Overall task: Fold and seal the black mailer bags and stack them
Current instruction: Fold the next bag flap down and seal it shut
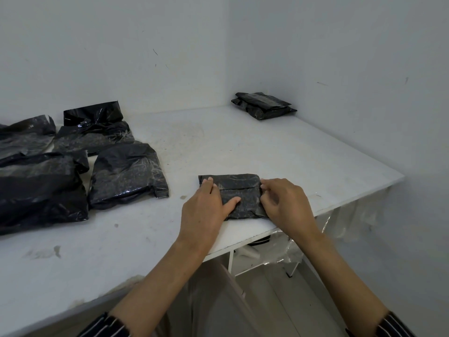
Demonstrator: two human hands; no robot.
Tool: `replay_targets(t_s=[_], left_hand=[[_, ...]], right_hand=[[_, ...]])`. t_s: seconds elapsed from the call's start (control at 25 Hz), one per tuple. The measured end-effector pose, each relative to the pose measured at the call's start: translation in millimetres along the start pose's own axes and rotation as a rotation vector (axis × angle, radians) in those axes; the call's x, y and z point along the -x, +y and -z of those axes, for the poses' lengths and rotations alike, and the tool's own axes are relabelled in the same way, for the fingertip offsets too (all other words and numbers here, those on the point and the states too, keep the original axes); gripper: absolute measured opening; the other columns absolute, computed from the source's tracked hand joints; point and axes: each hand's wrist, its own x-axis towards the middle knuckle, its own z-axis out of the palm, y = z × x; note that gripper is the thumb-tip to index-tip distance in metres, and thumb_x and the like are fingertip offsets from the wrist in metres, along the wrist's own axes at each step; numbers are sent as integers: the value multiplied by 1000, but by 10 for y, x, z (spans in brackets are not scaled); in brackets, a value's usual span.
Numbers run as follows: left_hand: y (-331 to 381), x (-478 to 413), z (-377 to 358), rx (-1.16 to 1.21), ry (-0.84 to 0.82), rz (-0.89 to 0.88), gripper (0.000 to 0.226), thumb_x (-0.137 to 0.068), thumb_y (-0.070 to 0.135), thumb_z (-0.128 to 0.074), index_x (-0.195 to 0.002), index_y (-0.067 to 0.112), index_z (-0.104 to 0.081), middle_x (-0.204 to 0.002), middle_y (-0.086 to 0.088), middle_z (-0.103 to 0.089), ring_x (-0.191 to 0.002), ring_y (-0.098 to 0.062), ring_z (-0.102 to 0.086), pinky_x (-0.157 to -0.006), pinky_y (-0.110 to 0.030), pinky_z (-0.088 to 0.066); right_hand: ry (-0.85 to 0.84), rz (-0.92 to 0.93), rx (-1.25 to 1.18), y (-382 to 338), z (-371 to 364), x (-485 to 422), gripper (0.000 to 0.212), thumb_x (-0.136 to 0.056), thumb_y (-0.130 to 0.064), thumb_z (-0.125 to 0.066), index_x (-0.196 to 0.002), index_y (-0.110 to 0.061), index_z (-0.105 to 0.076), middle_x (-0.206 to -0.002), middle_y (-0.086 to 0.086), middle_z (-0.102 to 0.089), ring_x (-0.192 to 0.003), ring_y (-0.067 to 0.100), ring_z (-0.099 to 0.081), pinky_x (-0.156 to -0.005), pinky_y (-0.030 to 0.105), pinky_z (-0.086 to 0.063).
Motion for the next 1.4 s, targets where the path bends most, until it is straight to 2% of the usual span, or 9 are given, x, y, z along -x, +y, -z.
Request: replay_targets(t_s=[0.08,0.2,0.32,0.52,0.68,0.84,1.0,1.2,1.4], left_hand=[[-33,0,-20,43,52,-16,48,-80,48,-66,-89,2,-70,-111,-11,-68,-81,-23,-70,-57,-26,-51],[-50,11,4,139,37,13,46,-84,49,-60,-89,3,-64,-105,-9,-66,-80,-24,-65,-59,-24,-41],[-73,15,1,162,71,24,44,-85,49,-59,-88,5,-61,-93,-7,-61,-79,-20,-58,-58,-25,-41],[-89,14,-28,149,96,-1,44,-86,48,-58,-89,5,-62,-91,-6,-58,-85,-20,-55,-58,-26,-41],[-100,12,-41,178,103,6,41,-85,47,-59,-89,6,-59,-90,-6,-57,-84,-21,-53,-59,-27,-40],[-108,-5,-47,181,65,-29,41,-88,46,-56,-109,11,-61,-101,-7,-54,-94,-22,-50,-65,-32,-45],[-111,0,-46,179,30,-31,41,-90,44,-53,-116,14,-63,-106,-9,-50,-100,-24,-47,-69,-37,-49],[-118,-3,-58,173,26,-50,43,-91,43,-52,-118,11,-63,-107,-11,-50,-101,-25,-47,-73,-39,-50],[-118,-6,-59,183,39,-68,42,-91,41,-53,-115,9,-64,-105,-12,-51,-100,-27,-48,-74,-40,-50]], right_hand=[[15,-28,-34,26,53,57,20,-80,-13,-51,-82,-5,-69,-82,5,-69,-79,25,-63,-74,34,-47],[204,-251,-281,-11,207,324,17,-87,-4,-54,-86,-10,-69,-86,-3,-69,-79,9,-60,-75,24,-46],[419,-522,-574,-90,287,711,23,-89,5,-51,-85,-13,-67,-82,-4,-68,-74,1,-61,-67,9,-46],[366,-770,-751,-85,123,1139,21,-91,-3,-55,-86,-19,-68,-83,-6,-70,-74,4,-63,-68,16,-50],[221,-810,-755,-88,47,1150,9,-89,-17,-62,-94,-23,-68,-91,-6,-68,-87,8,-61,-72,20,-45],[121,-860,-817,-62,24,1137,5,-88,-23,-65,-90,-24,-69,-94,-2,-70,-93,11,-61,-77,22,-45],[114,-880,-881,-76,65,1182,9,-86,-18,-66,-80,-12,-68,-84,5,-67,-81,15,-58,-65,11,-46],[141,-801,-809,-96,220,1232,7,-86,-17,-66,-79,-15,-68,-82,6,-67,-78,15,-59,-70,26,-48],[93,-739,-696,-162,439,1203,13,-87,-3,-62,-81,-14,-68,-59,-3,-56,-60,14,-54,-54,16,-46]])
